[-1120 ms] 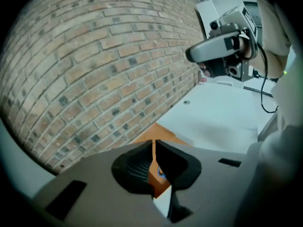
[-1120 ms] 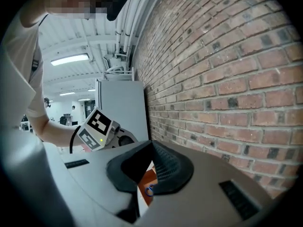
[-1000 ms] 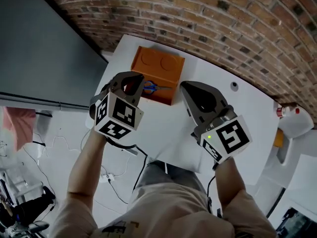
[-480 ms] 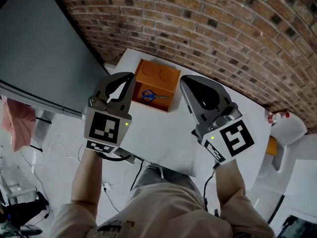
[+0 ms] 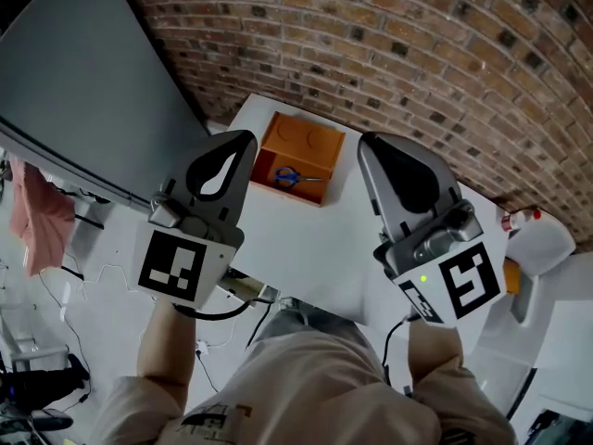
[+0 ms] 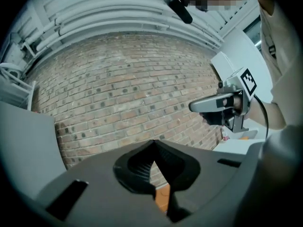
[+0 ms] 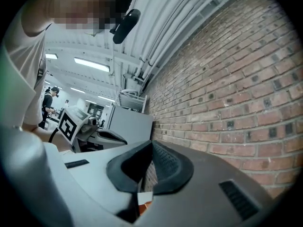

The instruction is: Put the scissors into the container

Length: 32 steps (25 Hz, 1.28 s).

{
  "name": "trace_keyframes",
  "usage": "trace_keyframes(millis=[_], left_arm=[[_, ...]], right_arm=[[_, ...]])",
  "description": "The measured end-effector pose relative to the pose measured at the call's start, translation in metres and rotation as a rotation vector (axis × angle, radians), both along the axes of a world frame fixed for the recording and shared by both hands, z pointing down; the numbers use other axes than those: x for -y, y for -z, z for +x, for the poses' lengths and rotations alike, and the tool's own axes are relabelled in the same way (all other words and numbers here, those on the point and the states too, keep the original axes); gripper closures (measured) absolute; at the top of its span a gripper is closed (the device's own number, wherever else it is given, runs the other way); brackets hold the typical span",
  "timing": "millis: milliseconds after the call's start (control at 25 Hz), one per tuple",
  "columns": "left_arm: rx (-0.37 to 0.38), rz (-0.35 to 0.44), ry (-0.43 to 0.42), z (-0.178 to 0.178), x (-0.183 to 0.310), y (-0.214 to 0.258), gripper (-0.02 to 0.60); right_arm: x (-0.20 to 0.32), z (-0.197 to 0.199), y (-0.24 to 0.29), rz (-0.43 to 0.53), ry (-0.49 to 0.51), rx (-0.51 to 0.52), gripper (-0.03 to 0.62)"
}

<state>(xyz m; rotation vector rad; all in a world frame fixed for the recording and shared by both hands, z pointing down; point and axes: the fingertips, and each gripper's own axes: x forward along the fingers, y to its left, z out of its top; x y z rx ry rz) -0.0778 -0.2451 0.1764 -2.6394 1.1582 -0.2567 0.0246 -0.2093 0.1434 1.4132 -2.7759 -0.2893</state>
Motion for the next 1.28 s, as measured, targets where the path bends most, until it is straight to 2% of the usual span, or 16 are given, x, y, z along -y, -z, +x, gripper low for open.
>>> trace_keyframes(millis=[200, 400, 840, 1080, 1280], left_arm=[[-0.025, 0.033, 0.011, -0.008, -0.031, 0.014, 0.574], [-0.035, 0.034, 0.028, -0.022, -0.047, 0.008, 0.574], [-0.027, -0.048, 0.039, -0.034, -0.058, -0.034, 0.574], [-0.062, -0.102, 0.05, -0.036, -0.061, -0.053, 0.574], [-0.057, -0.13, 0.049, -0.035, -0.06, -0.065, 0.574]], right_arm=[[-0.022, -0.01, 0.003, 0.025, 0.027, -0.013, 0.587], [-0.034, -0.016, -0.008, 0.006, 0.047, -0.026, 0.588], [-0.047, -0.026, -0.043, -0.086, 0.08, -0.041, 0.588], [-0.047, -0.028, -0.067, -0.113, 0.104, -0.096, 0.587], [-0.047, -0.031, -0.085, -0.16, 0.117, -0.119, 0.587]])
